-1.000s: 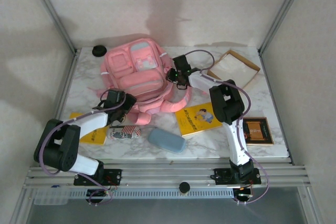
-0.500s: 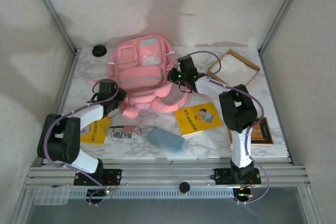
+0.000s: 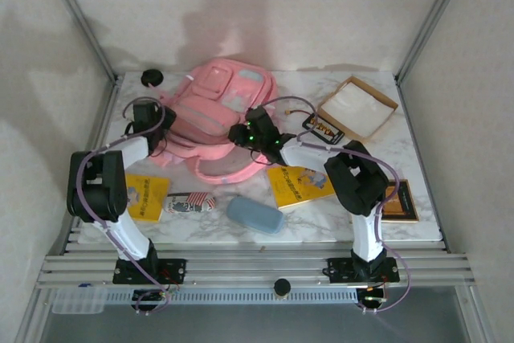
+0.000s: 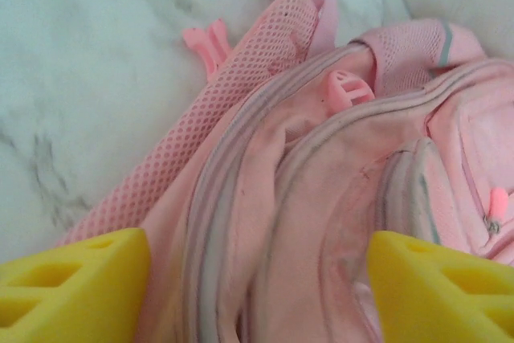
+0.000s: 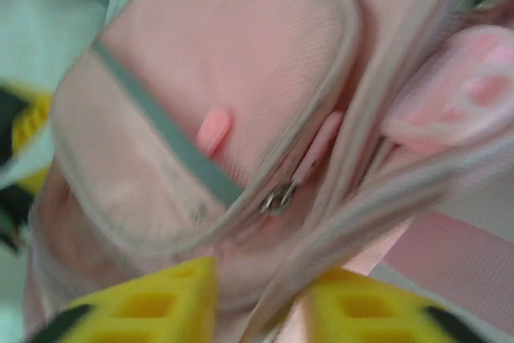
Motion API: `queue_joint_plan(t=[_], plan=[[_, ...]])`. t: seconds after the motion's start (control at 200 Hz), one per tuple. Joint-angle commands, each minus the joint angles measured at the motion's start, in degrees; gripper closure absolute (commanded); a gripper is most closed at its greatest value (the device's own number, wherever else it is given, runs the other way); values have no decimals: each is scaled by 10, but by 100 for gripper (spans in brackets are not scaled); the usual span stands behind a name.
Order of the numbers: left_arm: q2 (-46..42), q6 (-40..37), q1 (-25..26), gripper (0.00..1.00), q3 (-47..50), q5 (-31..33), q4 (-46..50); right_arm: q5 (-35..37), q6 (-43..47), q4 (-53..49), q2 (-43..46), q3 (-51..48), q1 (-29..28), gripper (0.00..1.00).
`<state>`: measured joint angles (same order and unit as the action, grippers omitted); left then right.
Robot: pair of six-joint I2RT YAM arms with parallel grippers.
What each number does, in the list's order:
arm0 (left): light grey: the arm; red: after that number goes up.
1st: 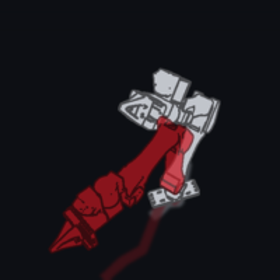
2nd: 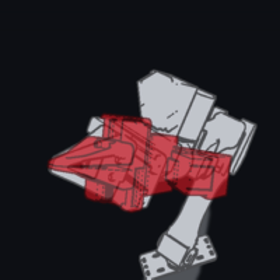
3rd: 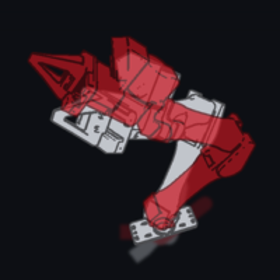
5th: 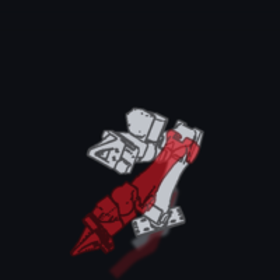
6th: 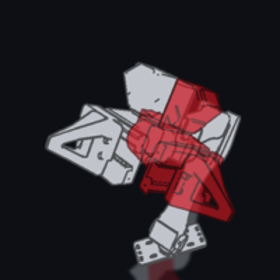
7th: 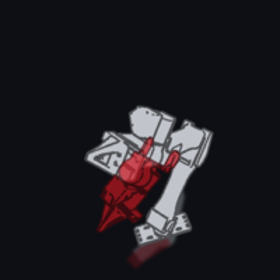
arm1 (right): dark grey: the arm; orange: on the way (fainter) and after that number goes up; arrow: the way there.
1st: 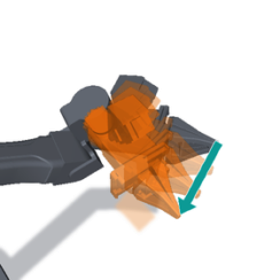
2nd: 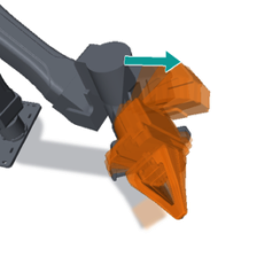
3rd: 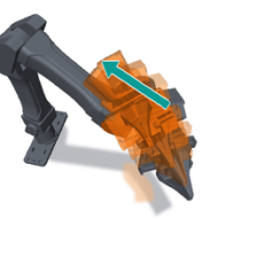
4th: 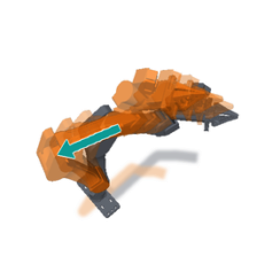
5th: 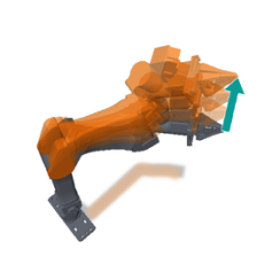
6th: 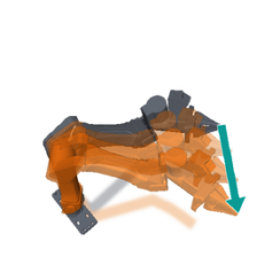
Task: Pack the student bag
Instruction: Rotate the student bag at the center of the table.
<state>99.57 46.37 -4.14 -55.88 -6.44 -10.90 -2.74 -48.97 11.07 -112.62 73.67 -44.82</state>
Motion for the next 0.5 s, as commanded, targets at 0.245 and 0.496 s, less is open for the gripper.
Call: queue_joint_plan(t=[0.245,0.496], plan=[[-111,25,19,14,34,-27,87,-15,86,-78,91,-38,84,40],[-117,74,87,13,20,-88,102,-4,190,-174,20,50,103,37]])
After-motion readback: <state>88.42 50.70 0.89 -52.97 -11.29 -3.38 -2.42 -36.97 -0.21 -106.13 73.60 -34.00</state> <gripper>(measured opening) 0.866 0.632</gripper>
